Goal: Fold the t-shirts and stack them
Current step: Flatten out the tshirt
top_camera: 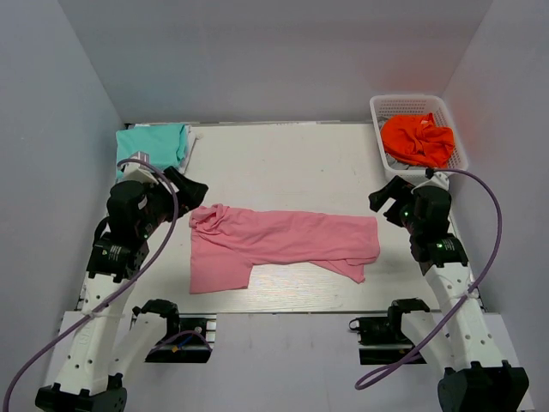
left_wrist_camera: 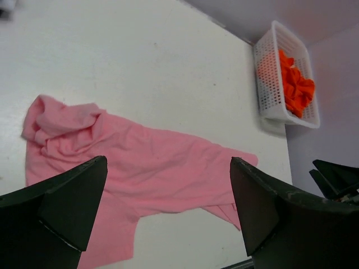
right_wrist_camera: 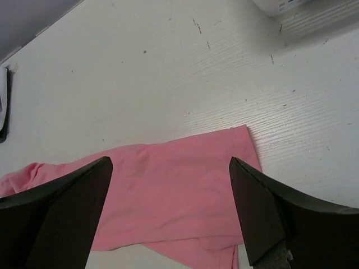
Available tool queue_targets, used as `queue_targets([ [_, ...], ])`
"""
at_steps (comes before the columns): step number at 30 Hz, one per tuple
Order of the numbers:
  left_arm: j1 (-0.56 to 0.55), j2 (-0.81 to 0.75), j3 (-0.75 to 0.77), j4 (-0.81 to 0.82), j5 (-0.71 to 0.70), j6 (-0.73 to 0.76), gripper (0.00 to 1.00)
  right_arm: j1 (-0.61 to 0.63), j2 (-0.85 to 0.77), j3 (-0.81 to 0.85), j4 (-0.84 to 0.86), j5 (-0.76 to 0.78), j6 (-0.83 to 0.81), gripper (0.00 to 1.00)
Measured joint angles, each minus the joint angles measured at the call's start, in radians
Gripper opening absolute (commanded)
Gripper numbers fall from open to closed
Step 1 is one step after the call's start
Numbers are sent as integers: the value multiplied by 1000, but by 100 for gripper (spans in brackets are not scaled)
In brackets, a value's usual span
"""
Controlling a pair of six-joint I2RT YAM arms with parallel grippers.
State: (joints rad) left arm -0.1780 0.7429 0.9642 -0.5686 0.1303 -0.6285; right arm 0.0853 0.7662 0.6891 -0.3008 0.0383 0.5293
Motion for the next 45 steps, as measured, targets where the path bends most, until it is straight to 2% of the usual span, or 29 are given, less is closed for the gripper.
queue_targets([
  [7, -1, 86, -15, -274, -139, -119, 100, 0, 17, 0, -54, 12, 14, 90],
  [13, -1, 151, -237, -401, -148, -209, 100, 0, 64, -1, -111, 66, 44, 90],
  [20, -1, 248, -373, -363, -80, -259, 94, 0, 129, -25, -153, 84, 47, 90],
  [23, -2, 245, -414, -352, -69, -295, 90, 0, 152, -25, -177, 94, 48, 90],
  [24, -3, 239, -435, -351, -64, -308, 85, 0, 160, -25, -181, 97, 49, 90],
  [27, -7, 224, -486, -361, -51, -341, 84, 0, 188, -25, -193, 99, 55, 90],
  [35, -8, 338, -483, -365, -59, -386, 74, 0, 247, -30, -199, 98, 67, 90],
  [37, -9, 375, -469, -367, -72, -390, 65, 0, 249, -34, -202, 98, 67, 90],
  [40, -10, 422, -447, -365, -97, -391, 44, 0, 249, -34, -202, 94, 67, 90],
  [41, -10, 430, -442, -359, -103, -387, 16, 0, 249, -34, -204, 90, 67, 90],
  [42, -10, 432, -439, -348, -106, -385, 5, 0, 250, -34, -206, 89, 67, 90],
  [43, -10, 433, -438, -329, -106, -379, 0, 0, 250, -37, -207, 85, 67, 90],
  [45, -10, 431, -438, -297, -98, -361, 0, 0, 250, -54, -206, 75, 68, 90],
])
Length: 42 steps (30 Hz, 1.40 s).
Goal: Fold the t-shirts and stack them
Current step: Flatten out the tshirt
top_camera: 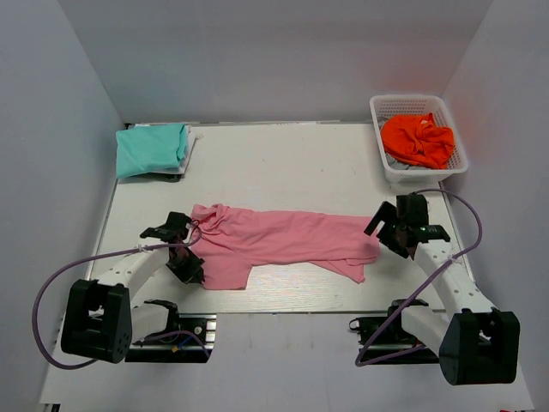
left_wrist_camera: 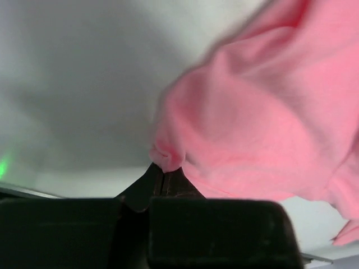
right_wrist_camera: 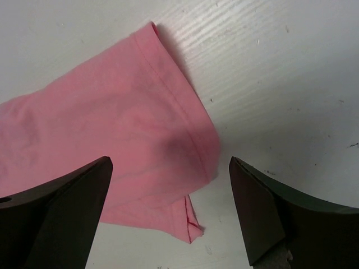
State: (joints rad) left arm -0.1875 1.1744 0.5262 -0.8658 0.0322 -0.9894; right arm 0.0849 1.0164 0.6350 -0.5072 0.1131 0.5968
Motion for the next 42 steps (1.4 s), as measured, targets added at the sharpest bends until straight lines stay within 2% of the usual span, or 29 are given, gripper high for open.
queue_targets([
  [2, 0, -1, -2, 35, 14, 14, 0, 0, 3, -29, -1, -10, 3, 90],
  [6, 0, -20, -17, 109, 36, 37, 0, 0, 46, -89, 1, -15, 21, 80],
  [9, 0, -31, -25, 147, 39, 48, 0, 0, 104, -118, 18, -18, 34, 67],
  [12, -1, -51, -35, 167, 31, 58, 0, 0, 125, -125, 71, -13, 58, 39],
  [13, -1, -59, -37, 169, 26, 61, 0, 0, 132, -125, 85, -10, 67, 18],
  [14, -1, -71, -41, 169, 14, 64, 0, 0, 140, -129, 103, -10, 74, 10],
  [16, -1, -97, -43, 166, -3, 68, 0, 0, 153, -134, 124, -13, 94, 0],
  [20, -1, -166, -35, 160, -19, 75, 0, 0, 141, -135, 116, -8, 108, 0],
  [25, -1, -218, 46, 155, -27, 82, 0, 0, 27, -116, 66, -3, 99, 0],
  [30, -1, -231, 237, 160, -53, 95, 0, 0, -70, 31, 7, -2, 57, 0],
  [37, -2, -254, 542, 166, -162, 121, 0, 0, -140, 252, -21, -5, 8, 0],
  [42, 0, -301, 686, 172, -214, 135, 0, 0, -155, 393, -42, -19, -10, 0],
])
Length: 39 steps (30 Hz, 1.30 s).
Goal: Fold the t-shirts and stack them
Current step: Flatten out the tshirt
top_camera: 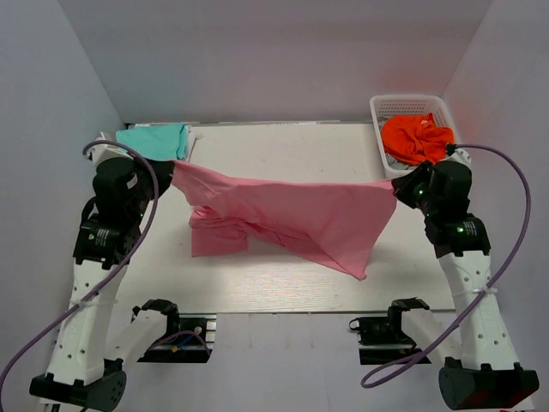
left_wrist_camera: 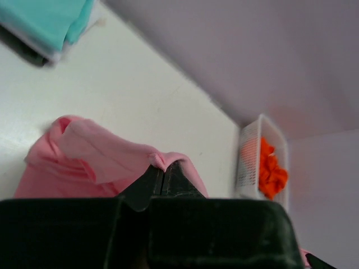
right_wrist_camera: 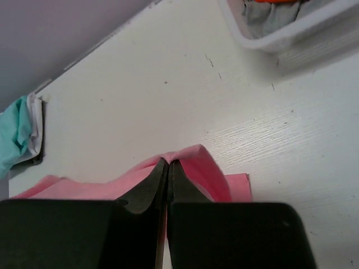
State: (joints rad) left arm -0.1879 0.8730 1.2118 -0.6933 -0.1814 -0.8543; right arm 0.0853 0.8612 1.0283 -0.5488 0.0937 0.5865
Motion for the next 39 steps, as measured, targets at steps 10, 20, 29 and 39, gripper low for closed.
queue_targets([
  [10, 2, -58, 241, 40, 4, 63, 0, 0, -64, 253, -55, -31, -45, 0],
  [20, 10, -54, 531, 29, 68, 153, 0, 0, -151, 472, -119, -42, -95, 0],
  [29, 10, -60, 765, 34, 148, 208, 0, 0, -159, 653, -160, -49, -124, 0],
  [39, 20, -19, 801, 58, 244, 240, 0, 0, -169, 615, -134, -32, -127, 0],
])
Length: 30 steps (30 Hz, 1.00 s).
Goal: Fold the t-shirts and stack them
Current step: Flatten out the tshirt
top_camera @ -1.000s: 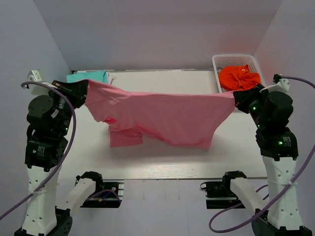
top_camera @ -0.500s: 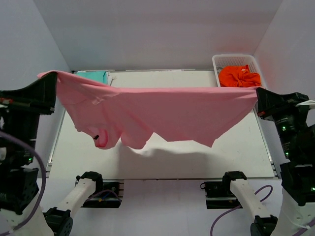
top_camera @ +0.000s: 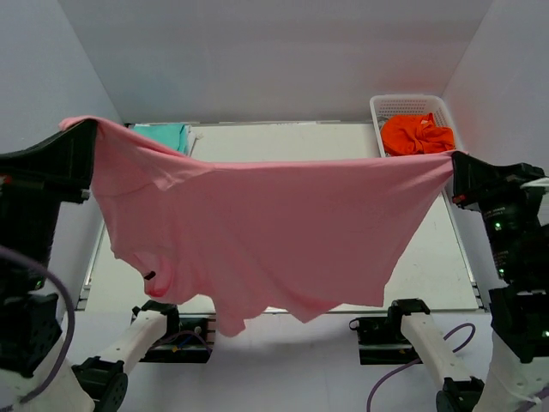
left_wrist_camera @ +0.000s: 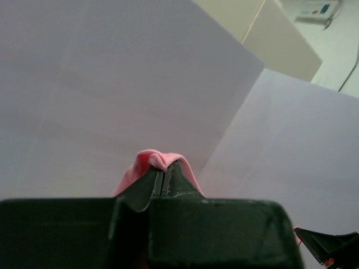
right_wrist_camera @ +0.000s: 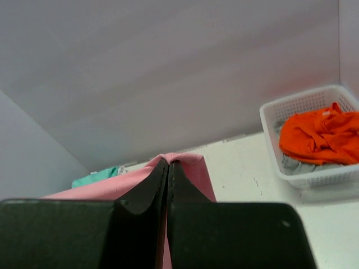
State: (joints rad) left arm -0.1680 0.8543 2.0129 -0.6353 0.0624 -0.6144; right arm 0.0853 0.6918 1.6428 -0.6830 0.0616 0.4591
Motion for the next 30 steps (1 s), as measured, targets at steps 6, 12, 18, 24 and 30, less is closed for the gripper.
queue_targets([
  [6, 0, 70, -199, 85, -4, 17, 0, 0, 65, -204, 105, 27, 5, 0],
  [12, -4, 302, -514, 239, -79, 45, 0, 0, 288, -469, 255, 33, 18, 0],
  [18, -3, 696, -726, 442, -84, 84, 0, 0, 574, -610, 439, 13, -16, 0],
  [24, -4, 1236, -359, 364, -61, 136, 38, 2, 922, -459, 526, -5, -112, 83],
  [30, -4, 1461, -95, 256, -21, 156, 100, 5, 1069, -315, 505, 19, -185, 90],
])
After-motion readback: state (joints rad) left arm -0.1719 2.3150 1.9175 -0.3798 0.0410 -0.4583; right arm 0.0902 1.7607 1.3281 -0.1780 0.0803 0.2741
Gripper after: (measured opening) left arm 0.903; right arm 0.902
